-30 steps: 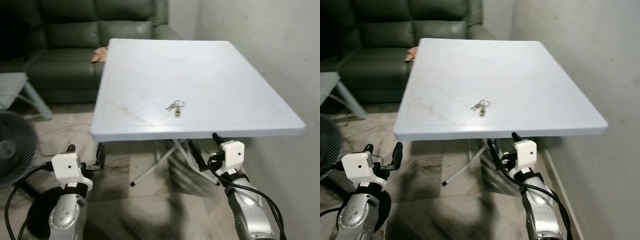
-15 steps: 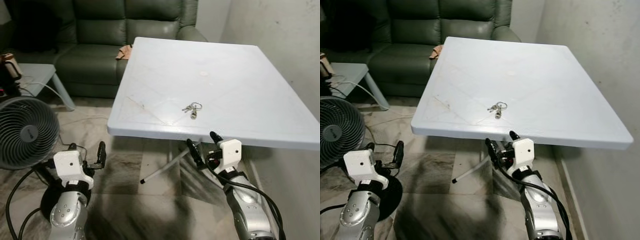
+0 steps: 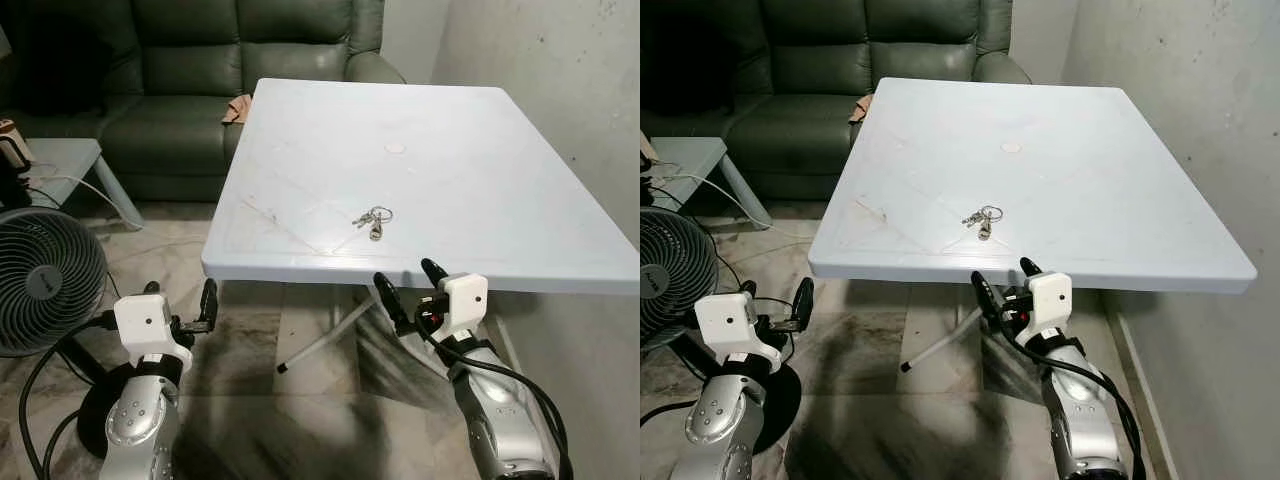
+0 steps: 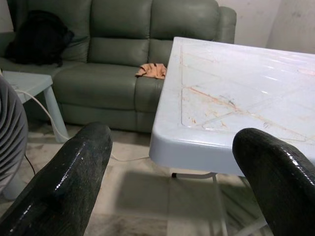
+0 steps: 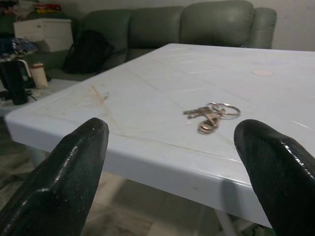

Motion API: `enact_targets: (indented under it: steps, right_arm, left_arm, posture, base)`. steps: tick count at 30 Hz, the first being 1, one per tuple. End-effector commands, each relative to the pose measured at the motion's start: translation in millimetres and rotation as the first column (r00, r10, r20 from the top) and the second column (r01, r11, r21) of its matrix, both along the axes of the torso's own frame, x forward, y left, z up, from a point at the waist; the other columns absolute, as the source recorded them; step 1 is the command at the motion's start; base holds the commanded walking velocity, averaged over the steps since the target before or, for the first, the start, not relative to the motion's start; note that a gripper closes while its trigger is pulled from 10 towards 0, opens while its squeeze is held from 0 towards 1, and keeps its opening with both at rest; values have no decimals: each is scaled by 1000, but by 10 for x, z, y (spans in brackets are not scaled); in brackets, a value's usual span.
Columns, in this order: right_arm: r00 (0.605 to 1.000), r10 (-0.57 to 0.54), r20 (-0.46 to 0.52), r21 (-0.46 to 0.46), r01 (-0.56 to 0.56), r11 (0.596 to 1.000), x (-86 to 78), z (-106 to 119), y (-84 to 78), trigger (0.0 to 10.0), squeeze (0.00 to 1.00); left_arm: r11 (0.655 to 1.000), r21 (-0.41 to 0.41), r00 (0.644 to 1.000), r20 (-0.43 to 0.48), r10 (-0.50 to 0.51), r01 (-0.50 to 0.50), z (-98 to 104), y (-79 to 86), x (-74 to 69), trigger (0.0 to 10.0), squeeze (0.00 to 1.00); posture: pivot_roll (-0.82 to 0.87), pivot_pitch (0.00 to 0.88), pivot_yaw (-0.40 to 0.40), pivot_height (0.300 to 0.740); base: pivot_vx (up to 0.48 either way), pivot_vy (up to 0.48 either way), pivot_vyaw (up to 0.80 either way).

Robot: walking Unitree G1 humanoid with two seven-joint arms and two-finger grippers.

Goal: Hang keys on a hook

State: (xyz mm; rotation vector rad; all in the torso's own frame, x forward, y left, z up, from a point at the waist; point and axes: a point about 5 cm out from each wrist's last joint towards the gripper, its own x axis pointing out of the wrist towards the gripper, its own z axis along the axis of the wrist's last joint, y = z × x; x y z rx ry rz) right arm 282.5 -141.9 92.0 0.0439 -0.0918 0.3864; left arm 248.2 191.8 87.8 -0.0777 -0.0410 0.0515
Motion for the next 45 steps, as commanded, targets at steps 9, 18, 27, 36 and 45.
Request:
enact_targets:
  steps: [9, 18, 27, 36, 45]
  right_arm:
    - [1000, 11, 8, 12, -11, 1000, 3, 45, 27, 10000, 0]
    - [1000, 12, 7, 17, -12, 1000, -8, 43, 36, 10000, 0]
    - [1000, 12, 6, 16, -12, 1000, -15, 42, 31, 10000, 0]
    - [1000, 14, 3, 15, -14, 1000, -20, 39, 30, 10000, 0]
    - [1000, 20, -4, 12, -20, 1000, -34, 30, 29, 10000, 0]
  left_arm:
    - [1000, 1, 1000, 13, -11, 11, 46, -9, 2, 10000, 0]
    - [1000, 2, 1000, 12, -17, 17, 46, -12, 7, 10000, 0]
    - [1000, 0, 1000, 12, -23, 23, 48, -29, 14, 10000, 0]
    - [1000, -2, 1000, 7, -26, 26, 41, -44, 11, 10000, 0]
    - [1000, -9, 1000, 2, -26, 26, 26, -77, -6, 10000, 0]
  posture:
    - [-50, 0, -26, 740]
    - [-55, 0, -21, 740]
    - [-56, 0, -21, 740]
    - [-56, 0, -24, 740]
    - [-56, 0, -25, 740]
  base:
    - [101, 0, 0]
    - [327, 0, 0]
    - [333, 0, 0]
    - [335, 0, 0]
    - [270, 0, 0]
